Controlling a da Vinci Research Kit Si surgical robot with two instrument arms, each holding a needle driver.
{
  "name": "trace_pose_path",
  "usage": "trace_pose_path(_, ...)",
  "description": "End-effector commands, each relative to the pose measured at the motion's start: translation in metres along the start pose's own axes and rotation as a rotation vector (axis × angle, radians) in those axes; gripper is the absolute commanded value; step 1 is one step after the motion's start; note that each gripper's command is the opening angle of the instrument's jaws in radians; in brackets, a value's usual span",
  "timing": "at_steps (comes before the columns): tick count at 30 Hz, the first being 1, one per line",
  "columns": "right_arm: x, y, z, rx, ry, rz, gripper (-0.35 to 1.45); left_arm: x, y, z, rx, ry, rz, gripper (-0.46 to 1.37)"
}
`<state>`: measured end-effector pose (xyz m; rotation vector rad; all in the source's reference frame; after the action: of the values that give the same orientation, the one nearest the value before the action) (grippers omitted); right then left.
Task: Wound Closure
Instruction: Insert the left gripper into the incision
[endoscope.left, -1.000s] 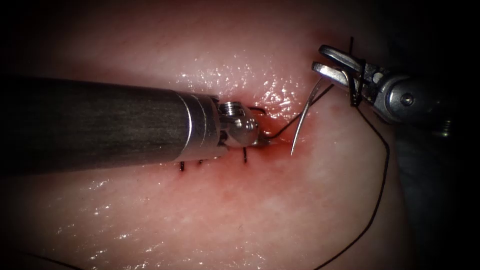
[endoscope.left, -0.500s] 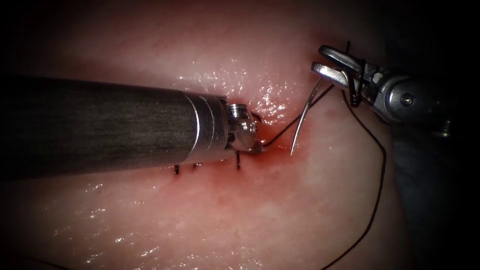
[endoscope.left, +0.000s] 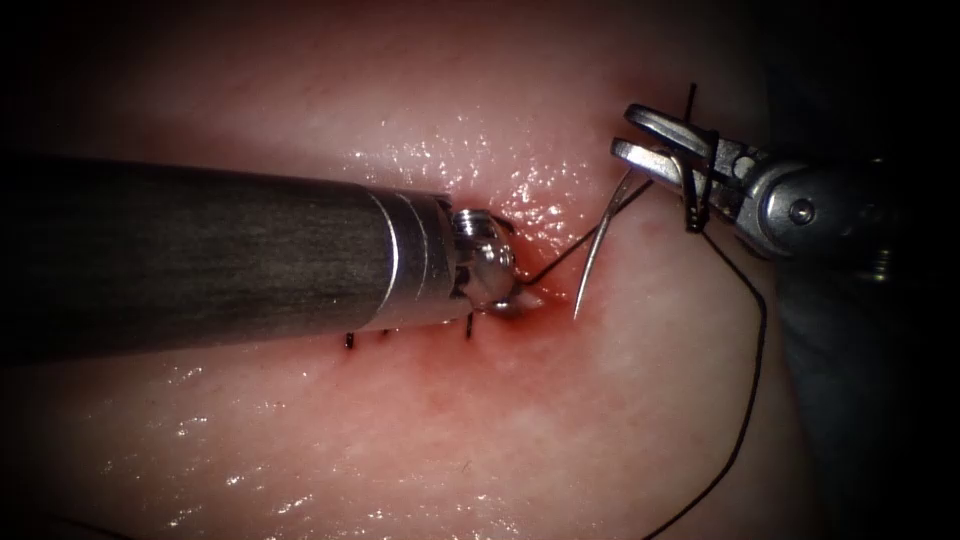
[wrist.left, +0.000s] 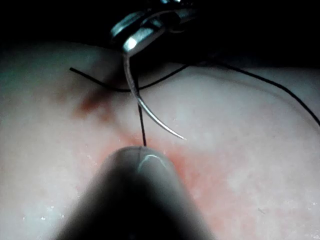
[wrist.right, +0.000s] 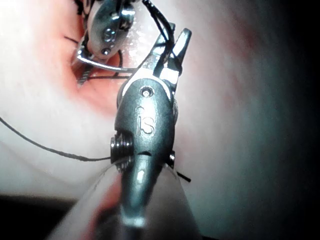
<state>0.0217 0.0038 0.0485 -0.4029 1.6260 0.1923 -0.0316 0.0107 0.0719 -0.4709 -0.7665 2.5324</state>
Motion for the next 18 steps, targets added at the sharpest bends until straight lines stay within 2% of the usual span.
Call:
trace_pose_path(1, -0.0001, -0.0001, 0.0001, 0.0, -0.002, -0.01, -0.35, 0.0, 0.0, -0.0001, 0.005, 0.004, 0.0, 0.59)
trace_pose_path(5, -0.0006, -0.0008, 0.0004, 0.029, -0.006, -0.058, -0.35, 0.0, 0.0, -0.0001, 0.001, 0.016, -0.001, 0.66)
trace_pose_path(14, -0.0018, -0.002, 0.0011, 0.073, 0.043, -0.198, -0.35, -0.0001, 0.0, -0.0002, -0.01, 0.018, 0.014, 0.85)
trace_pose_path(18, -0.0022, -0.0025, 0.0014, 0.087, 0.062, -0.236, -0.35, -0.0001, 0.0, -0.0002, -0.037, 0.043, 0.023, 0.94)
